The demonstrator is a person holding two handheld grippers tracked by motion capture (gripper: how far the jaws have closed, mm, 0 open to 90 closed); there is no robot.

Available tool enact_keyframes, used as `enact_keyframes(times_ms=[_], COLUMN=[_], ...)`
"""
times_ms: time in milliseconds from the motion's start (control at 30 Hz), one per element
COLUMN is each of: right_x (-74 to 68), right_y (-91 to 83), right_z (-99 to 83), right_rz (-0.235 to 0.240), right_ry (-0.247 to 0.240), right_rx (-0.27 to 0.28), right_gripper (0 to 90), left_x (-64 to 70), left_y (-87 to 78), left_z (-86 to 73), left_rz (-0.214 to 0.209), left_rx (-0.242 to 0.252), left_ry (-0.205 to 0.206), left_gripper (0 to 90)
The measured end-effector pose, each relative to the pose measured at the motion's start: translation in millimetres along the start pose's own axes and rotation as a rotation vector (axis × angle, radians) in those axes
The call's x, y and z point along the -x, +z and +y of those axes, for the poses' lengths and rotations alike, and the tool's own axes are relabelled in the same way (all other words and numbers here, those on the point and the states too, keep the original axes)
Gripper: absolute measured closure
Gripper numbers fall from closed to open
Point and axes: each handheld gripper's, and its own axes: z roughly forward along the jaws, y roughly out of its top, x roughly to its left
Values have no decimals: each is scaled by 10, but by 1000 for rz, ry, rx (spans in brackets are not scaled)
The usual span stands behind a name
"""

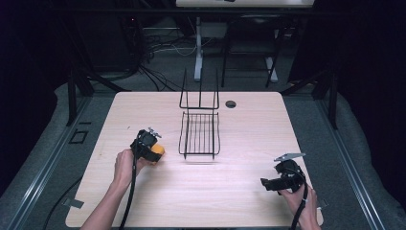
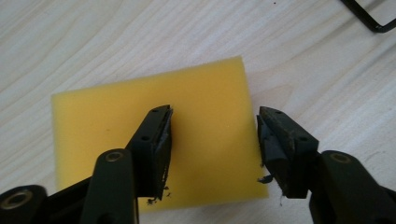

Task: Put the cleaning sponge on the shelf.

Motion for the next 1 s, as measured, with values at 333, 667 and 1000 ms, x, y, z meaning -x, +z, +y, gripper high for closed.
enact_keyframes(times_ms=[333,667,1000], right_x=[-2,2,6], right_y=[-2,-6,-6], right_z=[1,-1,-2], right_rz=[-4,-8,-9], right_ry=[-4,0,-2], right_rx=[-1,-1,0], right_gripper=[101,102,102], left_x=[5,27,49], left_y=[0,-17,-61], left_z=[0,-28,-25], left_rz=[11,37,51], left_rx=[-2,31,35], left_ry=[2,26,73], left_gripper=[525,582,647])
